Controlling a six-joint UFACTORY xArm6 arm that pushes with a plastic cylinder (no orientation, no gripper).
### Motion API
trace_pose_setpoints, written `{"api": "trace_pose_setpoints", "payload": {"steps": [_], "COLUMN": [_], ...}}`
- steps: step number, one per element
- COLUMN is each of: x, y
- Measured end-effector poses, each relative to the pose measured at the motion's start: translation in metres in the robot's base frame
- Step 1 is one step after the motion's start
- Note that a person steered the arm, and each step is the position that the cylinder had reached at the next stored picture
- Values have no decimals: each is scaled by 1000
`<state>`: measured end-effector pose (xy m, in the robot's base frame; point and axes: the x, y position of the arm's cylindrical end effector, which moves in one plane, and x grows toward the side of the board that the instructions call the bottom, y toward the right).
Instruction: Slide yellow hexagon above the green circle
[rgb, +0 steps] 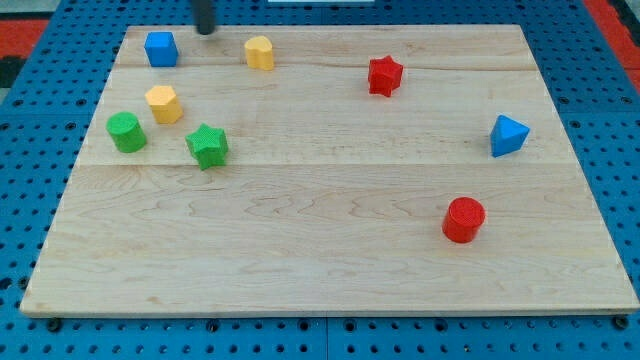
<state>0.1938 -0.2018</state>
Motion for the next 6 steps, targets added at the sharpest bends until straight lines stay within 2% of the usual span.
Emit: {"api": "trace_pose_setpoints", "payload": {"steps": [1,2,3,4,5,6], "x": [12,42,50,75,123,138], "y": [-3,-1,10,53,67,66]}}
